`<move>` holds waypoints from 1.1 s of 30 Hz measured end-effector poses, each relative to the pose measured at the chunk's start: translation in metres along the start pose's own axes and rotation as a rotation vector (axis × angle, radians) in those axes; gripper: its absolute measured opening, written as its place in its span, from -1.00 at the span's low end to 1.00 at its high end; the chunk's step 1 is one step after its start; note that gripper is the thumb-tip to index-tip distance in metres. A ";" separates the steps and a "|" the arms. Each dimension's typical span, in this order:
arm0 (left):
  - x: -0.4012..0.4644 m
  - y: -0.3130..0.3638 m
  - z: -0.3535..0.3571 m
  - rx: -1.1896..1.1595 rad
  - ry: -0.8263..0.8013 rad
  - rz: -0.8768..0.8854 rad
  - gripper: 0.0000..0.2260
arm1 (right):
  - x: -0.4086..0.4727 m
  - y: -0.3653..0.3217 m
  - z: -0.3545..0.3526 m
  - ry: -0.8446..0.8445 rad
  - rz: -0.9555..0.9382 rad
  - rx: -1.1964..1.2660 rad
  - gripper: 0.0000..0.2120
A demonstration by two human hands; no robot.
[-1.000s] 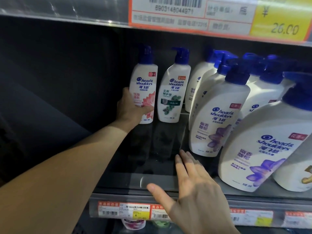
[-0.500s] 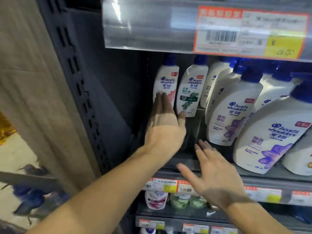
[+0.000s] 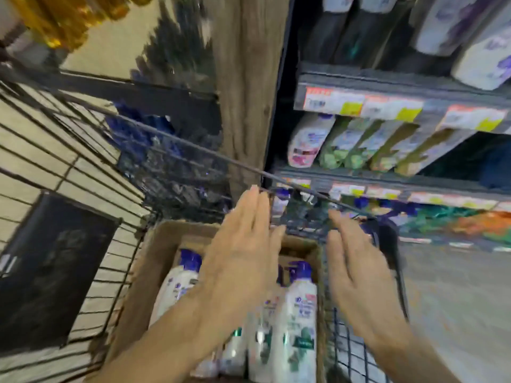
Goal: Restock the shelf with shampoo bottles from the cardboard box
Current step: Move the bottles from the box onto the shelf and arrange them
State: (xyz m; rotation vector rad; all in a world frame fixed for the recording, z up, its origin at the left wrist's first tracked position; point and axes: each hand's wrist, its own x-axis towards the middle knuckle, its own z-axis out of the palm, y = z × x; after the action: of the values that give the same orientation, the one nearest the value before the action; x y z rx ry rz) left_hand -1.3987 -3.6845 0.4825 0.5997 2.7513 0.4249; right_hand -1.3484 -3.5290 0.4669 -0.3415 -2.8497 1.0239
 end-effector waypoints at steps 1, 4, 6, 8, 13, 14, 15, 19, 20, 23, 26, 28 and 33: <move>-0.007 -0.016 0.010 -0.040 0.029 -0.077 -0.48 | -0.010 0.001 0.015 -0.077 0.002 -0.029 -0.51; -0.020 -0.045 0.042 -0.007 0.028 -0.114 -0.45 | -0.022 0.014 0.055 -0.285 0.083 -0.122 -0.49; -0.024 -0.055 0.063 -0.002 -0.027 -0.152 -0.45 | -0.026 0.023 0.073 -0.359 0.131 -0.188 -0.55; -0.029 -0.065 0.079 -0.018 -0.080 -0.226 -0.46 | -0.035 0.031 0.083 -0.397 0.139 -0.227 -0.57; -0.047 -0.096 0.107 -0.086 -0.178 -0.376 -0.49 | -0.052 0.039 0.082 -0.288 0.135 -0.208 -0.65; -0.051 -0.102 0.110 -0.097 -0.175 -0.394 -0.51 | -0.052 0.039 0.081 -0.304 0.130 -0.244 -0.66; -0.053 -0.107 0.113 -0.116 -0.165 -0.412 -0.56 | -0.051 0.039 0.079 -0.336 0.147 -0.282 -0.64; -0.059 -0.119 0.128 -0.253 -0.219 -0.505 -0.57 | -0.053 0.036 0.076 -0.499 0.488 -0.338 -0.43; -0.059 -0.120 0.132 -0.286 -0.239 -0.545 -0.56 | -0.055 0.035 0.076 -0.567 0.533 -0.363 -0.40; -0.060 -0.121 0.145 -0.362 -0.281 -0.625 -0.56 | -0.060 0.036 0.080 -0.663 0.549 -0.440 -0.33; -0.055 -0.123 0.153 -0.336 -0.296 -0.627 -0.54 | -0.059 0.040 0.084 -0.667 0.532 -0.481 -0.24; -0.052 -0.122 0.155 -0.313 -0.332 -0.621 -0.50 | -0.061 0.039 0.085 -0.639 0.531 -0.499 -0.21; -0.045 -0.116 0.158 -0.248 -0.387 -0.655 -0.44 | -0.077 0.030 0.101 -0.538 0.538 -0.459 -0.17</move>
State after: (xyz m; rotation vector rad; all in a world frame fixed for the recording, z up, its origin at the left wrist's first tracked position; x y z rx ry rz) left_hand -1.3468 -3.7705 0.3079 -0.2610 2.2939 0.4206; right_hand -1.2847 -3.5872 0.3685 -1.0631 -3.5833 0.5455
